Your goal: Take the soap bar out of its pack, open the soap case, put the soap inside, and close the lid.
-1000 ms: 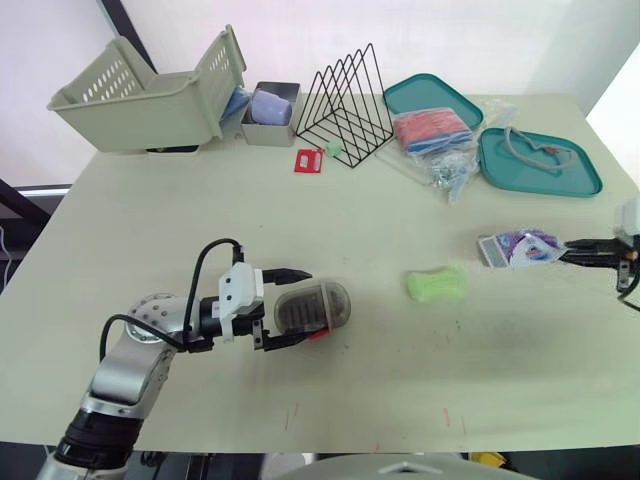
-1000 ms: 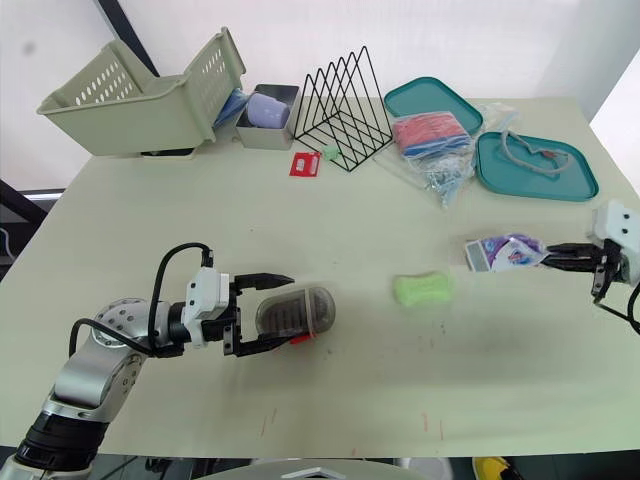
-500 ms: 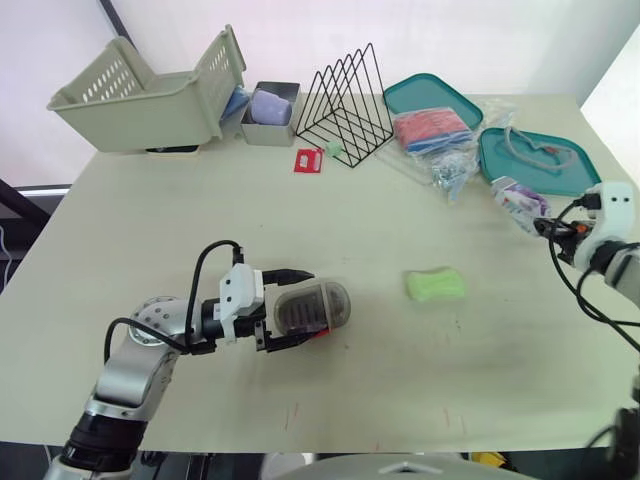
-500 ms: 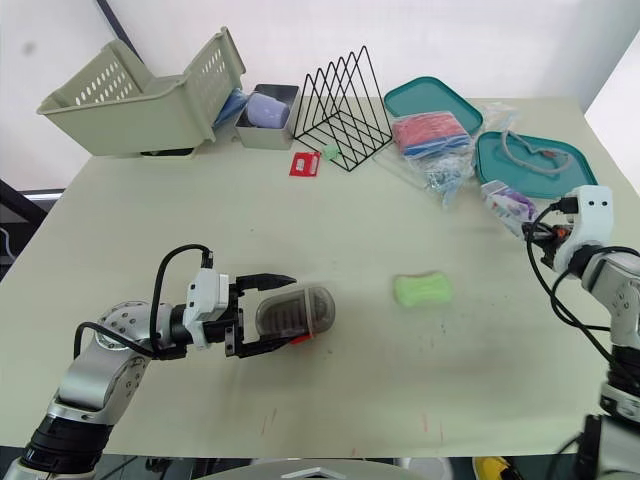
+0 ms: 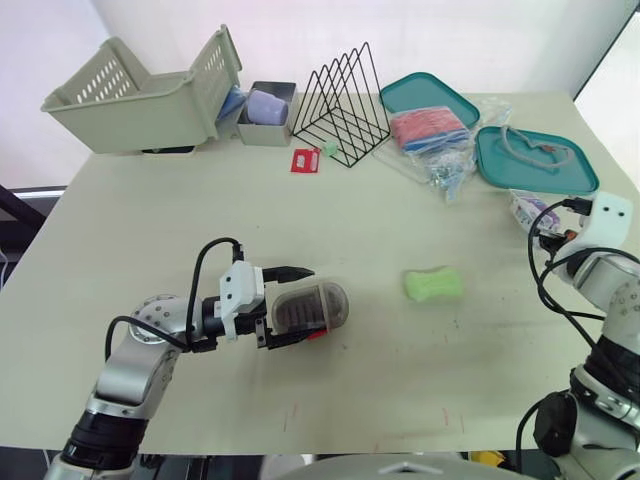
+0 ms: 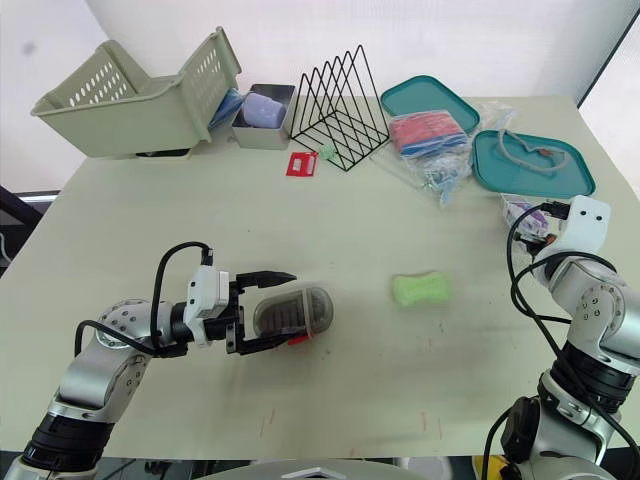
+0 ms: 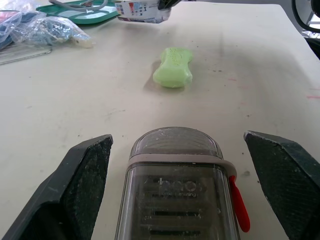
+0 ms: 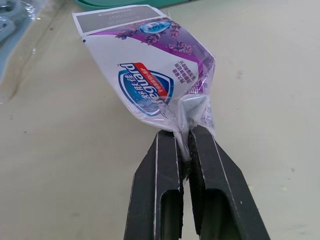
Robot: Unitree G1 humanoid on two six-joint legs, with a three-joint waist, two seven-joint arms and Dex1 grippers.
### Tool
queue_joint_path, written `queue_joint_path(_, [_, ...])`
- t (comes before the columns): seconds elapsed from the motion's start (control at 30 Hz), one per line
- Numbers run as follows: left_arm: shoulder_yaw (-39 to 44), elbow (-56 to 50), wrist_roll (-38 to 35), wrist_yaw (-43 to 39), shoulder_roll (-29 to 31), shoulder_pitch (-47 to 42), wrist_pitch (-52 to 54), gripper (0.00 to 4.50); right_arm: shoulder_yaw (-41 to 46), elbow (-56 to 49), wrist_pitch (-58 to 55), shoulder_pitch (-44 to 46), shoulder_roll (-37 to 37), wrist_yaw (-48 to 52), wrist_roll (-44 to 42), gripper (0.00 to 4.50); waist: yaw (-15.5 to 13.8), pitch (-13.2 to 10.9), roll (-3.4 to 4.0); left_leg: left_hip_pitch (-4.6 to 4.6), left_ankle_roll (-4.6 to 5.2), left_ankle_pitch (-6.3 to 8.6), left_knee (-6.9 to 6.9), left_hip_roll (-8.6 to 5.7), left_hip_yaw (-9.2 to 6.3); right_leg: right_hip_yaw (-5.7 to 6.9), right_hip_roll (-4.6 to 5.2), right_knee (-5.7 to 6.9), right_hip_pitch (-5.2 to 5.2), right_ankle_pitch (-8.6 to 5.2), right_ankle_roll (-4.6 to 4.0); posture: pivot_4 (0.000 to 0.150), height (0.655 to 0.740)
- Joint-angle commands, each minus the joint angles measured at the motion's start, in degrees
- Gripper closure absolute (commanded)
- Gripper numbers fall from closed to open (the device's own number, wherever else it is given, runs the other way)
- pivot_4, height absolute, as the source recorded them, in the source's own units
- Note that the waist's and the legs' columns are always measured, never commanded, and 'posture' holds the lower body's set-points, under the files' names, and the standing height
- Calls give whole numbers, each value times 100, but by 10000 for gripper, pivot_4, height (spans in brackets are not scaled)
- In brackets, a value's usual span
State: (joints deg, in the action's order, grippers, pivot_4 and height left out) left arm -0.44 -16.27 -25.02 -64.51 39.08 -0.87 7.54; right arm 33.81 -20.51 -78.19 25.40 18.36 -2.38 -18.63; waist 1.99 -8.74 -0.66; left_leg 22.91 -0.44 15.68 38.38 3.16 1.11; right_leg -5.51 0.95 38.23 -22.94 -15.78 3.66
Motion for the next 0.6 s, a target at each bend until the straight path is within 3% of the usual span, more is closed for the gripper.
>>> queue_joint_path(0.03, [79,-204,-128,27,-7,-1,-8,0,140,-116,255,-80,-3,-57,115,44409,24,0,0,0,0,0,-1,0,0,0,0,0,0,0,0,1500,7400])
queue_joint_path(0.23, [87,-181,-126,-8,-5,21,-45,0,180,-108,295,-154,-67,39,26,44409,48,0,0,-1,0,0,-2,1,0,-1,-1,0,0,0,0,1500,7400])
queue_joint_path(0.37, [80,-136,-110,-30,-3,-10,-65,0,78,-54,369,-180,96,227,-20,30911,46,0,0,-1,0,0,-3,0,0,-1,-1,-1,-1,0,0,1500,7400])
queue_joint_path(0.57, [56,-91,-89,-51,-6,-83,-65,0,-275,-137,429,-260,522,602,-22,546,46,0,0,-1,0,0,-3,0,0,-1,-1,-2,-1,0,0,1500,7400])
queue_joint_path(0.6, [45,-90,-80,-50,-8,-94,-64,0,-450,-204,541,-333,780,799,-19,546,43,0,0,-1,0,0,-4,0,0,-1,0,-2,0,0,0,1500,7400])
